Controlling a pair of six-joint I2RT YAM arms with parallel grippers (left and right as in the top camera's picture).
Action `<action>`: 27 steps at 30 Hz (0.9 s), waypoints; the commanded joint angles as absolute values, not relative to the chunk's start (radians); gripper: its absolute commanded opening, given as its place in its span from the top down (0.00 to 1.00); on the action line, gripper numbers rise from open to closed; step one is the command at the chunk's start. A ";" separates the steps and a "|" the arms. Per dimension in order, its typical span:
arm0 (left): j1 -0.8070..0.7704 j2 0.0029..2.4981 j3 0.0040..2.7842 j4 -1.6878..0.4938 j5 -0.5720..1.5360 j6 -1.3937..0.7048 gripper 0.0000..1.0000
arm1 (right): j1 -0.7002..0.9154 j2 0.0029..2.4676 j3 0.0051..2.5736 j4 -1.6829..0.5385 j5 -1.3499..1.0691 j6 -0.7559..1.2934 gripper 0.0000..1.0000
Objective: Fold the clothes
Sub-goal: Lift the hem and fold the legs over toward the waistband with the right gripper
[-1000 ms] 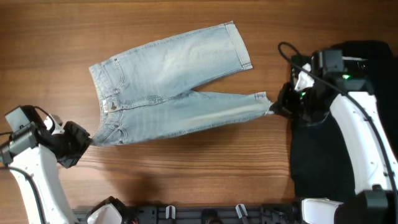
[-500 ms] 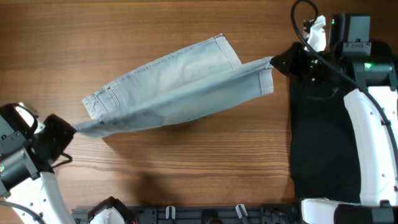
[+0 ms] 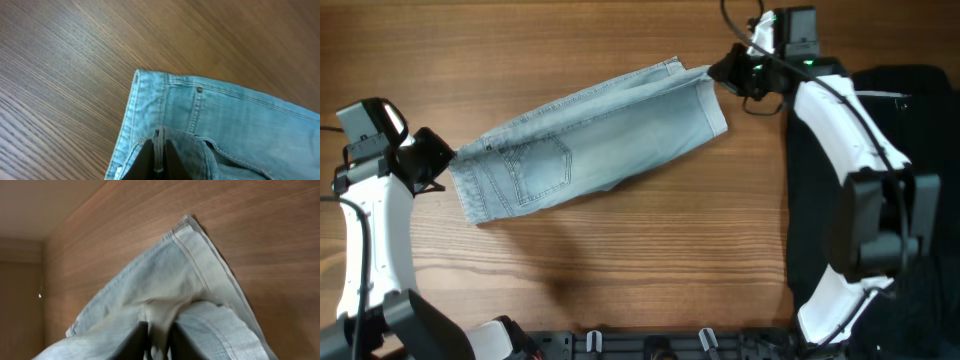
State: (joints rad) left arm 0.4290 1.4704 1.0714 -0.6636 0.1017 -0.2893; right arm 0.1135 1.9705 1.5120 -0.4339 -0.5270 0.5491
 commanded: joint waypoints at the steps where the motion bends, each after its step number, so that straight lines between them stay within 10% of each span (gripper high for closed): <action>1: 0.430 1.507 1.089 -0.638 0.029 -0.277 0.94 | 0.143 2.022 1.536 -0.319 -0.529 0.525 0.34; 2: 0.430 1.508 1.089 -0.639 0.010 -0.277 0.92 | 0.142 2.022 1.536 -0.296 -0.529 0.483 0.19; 7: 0.430 1.507 1.089 -0.650 0.009 -0.276 0.24 | 0.113 2.020 1.536 -0.472 -0.530 0.437 0.14; 8: 0.430 1.507 1.089 -0.665 0.009 -0.276 0.23 | 0.113 2.020 1.536 -0.533 -0.529 0.382 0.12; 11: 0.429 1.507 1.088 -0.732 0.091 -0.265 0.31 | 0.113 2.020 1.536 -0.675 -0.503 0.270 0.09; 14: 0.429 1.509 1.050 -0.771 0.108 -0.266 0.60 | 0.113 2.020 1.536 -0.725 -0.487 0.243 0.09; 17: 0.429 1.528 0.979 -0.755 0.109 -0.269 0.60 | 0.114 2.020 1.536 -0.727 -0.487 0.243 0.12; 21: 0.408 1.560 0.818 -0.563 0.221 -0.270 0.96 | 0.132 2.024 1.536 -0.656 -0.574 0.268 0.60; 27: 0.375 1.656 0.750 -0.469 0.139 -0.311 0.96 | 0.235 2.141 1.483 -0.537 -0.419 0.431 0.84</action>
State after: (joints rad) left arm 0.3916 1.5814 0.7834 -0.4633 0.1772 -0.2749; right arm 0.2153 2.0426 1.5093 -0.5179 -0.4889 0.3279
